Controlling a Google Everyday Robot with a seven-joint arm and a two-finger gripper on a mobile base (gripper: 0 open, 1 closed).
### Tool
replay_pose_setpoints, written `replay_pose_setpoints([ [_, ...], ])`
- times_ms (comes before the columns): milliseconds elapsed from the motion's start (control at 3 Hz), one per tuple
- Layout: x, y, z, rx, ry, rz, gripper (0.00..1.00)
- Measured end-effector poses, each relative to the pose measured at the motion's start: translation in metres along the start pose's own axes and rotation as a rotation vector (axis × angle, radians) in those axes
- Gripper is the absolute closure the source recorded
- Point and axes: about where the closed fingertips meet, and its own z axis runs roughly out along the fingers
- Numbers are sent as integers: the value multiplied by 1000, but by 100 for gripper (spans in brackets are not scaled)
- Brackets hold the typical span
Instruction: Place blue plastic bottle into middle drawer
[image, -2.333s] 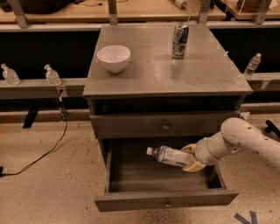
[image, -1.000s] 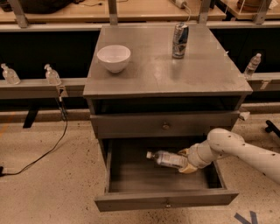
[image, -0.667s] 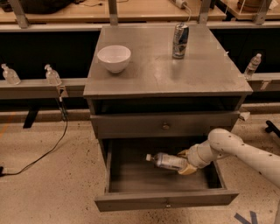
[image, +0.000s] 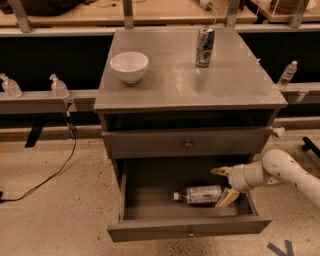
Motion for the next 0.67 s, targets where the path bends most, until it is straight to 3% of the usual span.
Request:
replay_pose_setpoints([
  [333,1,2,-49,79,-126,0,0],
  [667,-1,5,-51,72,-140,-3,0],
])
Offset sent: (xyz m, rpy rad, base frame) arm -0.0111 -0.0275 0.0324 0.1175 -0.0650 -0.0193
